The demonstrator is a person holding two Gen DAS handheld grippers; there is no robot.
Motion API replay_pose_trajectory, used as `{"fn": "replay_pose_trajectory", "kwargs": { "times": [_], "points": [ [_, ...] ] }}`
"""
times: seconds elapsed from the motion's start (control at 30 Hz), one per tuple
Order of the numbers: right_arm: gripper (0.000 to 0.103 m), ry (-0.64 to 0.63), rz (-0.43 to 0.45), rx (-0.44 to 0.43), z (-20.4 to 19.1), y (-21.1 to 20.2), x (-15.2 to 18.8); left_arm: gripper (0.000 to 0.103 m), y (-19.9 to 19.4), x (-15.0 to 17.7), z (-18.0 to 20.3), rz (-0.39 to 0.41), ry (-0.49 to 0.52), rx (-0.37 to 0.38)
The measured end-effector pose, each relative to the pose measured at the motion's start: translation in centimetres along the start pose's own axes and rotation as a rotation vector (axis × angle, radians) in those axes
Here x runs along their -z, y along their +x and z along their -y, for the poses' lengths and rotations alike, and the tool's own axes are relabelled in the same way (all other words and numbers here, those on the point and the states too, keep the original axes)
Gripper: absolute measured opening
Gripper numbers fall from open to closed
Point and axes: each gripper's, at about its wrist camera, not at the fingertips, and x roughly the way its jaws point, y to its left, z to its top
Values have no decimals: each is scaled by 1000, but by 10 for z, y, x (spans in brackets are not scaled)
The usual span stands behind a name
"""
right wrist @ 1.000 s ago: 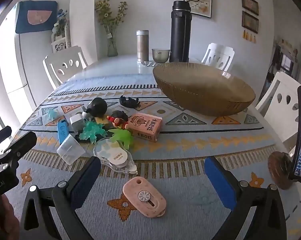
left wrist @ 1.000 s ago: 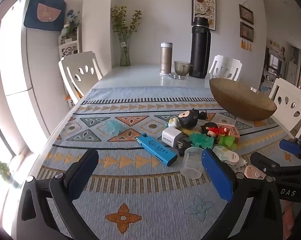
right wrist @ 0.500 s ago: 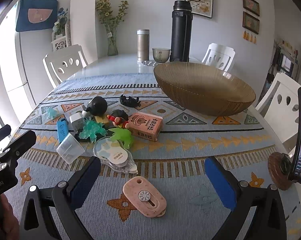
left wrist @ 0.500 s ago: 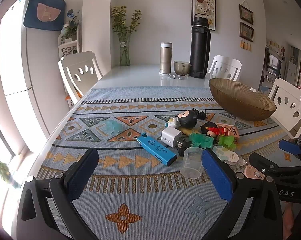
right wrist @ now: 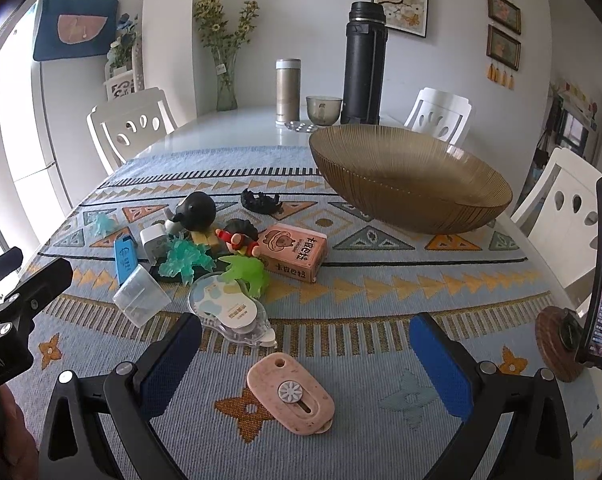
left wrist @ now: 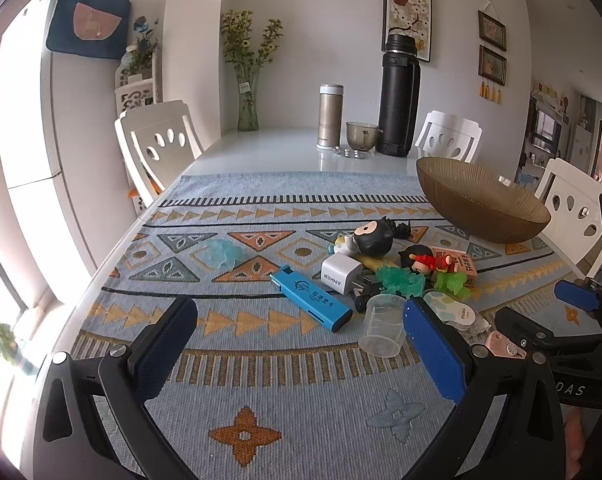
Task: Organize rigid objects
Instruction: 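Move both tools toward the pink eraser and clear measuring cup, then grasp the pink eraser with the right tool while the left tool grasps the clear cup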
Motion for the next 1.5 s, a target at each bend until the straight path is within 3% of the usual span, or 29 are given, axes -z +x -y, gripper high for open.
{"fn": "replay_pose_trajectory", "kwargs": {
  "times": [0.47, 0.6, 0.83, 0.97, 1.13, 1.27, 1.5],
  "points": [
    [103, 1, 3, 0, 0, -1, 0, 103, 0, 0, 0, -12, 11, -6],
    [103, 2, 46, 1, 0, -2, -1, 103, 0, -1, 0, -17, 15, -8],
    [103, 12, 11, -1, 2, -2, -1, 103, 3, 1, 4, -53, 42, -1],
    [103, 21, -5, -40, 7, -1, -2, 103, 12, 0, 12, -167, 119, 64],
    [103, -10, -65, -156, 21, -2, -2, 103, 20, -1, 27, -204, 203, 201],
    [100, -52, -130, -213, 32, -2, 1, 103, 35, -5, 32, -302, 193, 315],
    [96, -126, -223, -286, 27, 3, 8, 100, 53, -5, 35, -375, 210, 355]
  ]
}}
